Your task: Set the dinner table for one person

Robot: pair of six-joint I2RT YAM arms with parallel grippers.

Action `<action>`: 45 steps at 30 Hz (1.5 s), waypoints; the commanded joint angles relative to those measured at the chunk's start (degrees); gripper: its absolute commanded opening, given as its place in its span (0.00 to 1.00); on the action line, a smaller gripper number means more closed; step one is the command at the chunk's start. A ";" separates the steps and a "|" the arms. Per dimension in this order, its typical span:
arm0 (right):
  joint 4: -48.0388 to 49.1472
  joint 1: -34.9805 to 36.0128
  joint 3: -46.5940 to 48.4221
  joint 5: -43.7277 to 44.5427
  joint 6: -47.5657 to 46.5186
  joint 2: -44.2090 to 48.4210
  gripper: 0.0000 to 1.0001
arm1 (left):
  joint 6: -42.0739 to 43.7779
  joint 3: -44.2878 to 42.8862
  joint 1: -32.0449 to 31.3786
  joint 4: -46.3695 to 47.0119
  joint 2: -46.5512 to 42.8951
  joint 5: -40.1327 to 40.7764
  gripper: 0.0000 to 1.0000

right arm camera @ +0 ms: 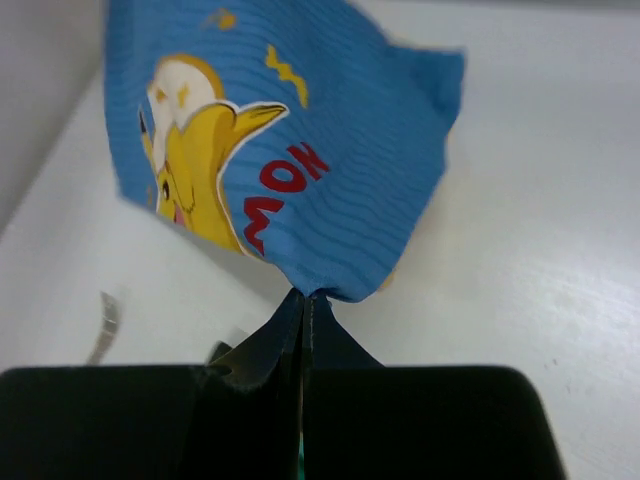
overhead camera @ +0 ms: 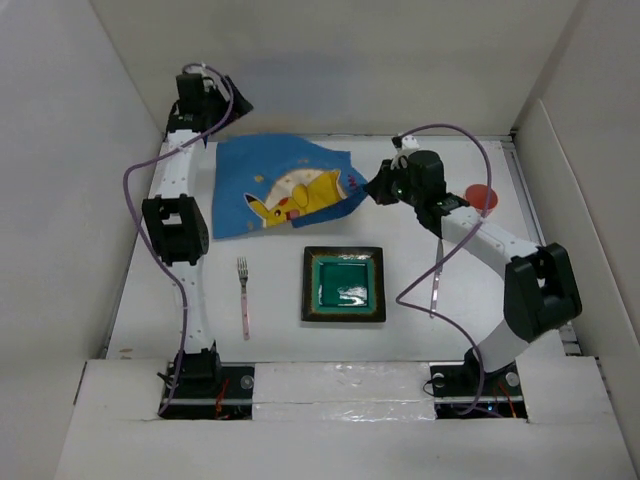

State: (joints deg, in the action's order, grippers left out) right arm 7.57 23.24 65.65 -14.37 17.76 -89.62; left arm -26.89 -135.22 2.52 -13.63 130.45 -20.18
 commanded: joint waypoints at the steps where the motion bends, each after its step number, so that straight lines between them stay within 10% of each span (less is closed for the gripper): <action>1: -1.07 -1.35 -0.96 1.27 -0.09 -2.30 0.00 | 3.86 1.97 -0.59 -8.78 1.83 -0.39 0.80; 6: -1.24 -1.36 -2.10 3.82 0.43 -4.33 0.00 | 2.82 16.63 -0.59 -3.69 -6.25 4.62 0.72; 11: 1.20 -1.36 -5.70 5.41 1.22 -3.54 0.00 | 0.80 39.20 -2.26 1.75 -21.00 11.64 0.38; 22: 8.16 -1.89 -14.76 0.49 3.77 -0.39 0.00 | -10.69 83.40 -1.48 -0.51 -52.57 26.35 0.39; 45: 7.37 -2.94 -15.81 -1.27 3.07 2.44 0.00 | -27.86 92.06 -1.47 12.83 -46.17 26.96 0.36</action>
State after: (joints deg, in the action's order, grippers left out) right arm 11.62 20.64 49.76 -14.26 20.97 -87.77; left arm -53.43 -42.35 0.97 -3.09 83.22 6.24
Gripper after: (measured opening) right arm 0.010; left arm 0.369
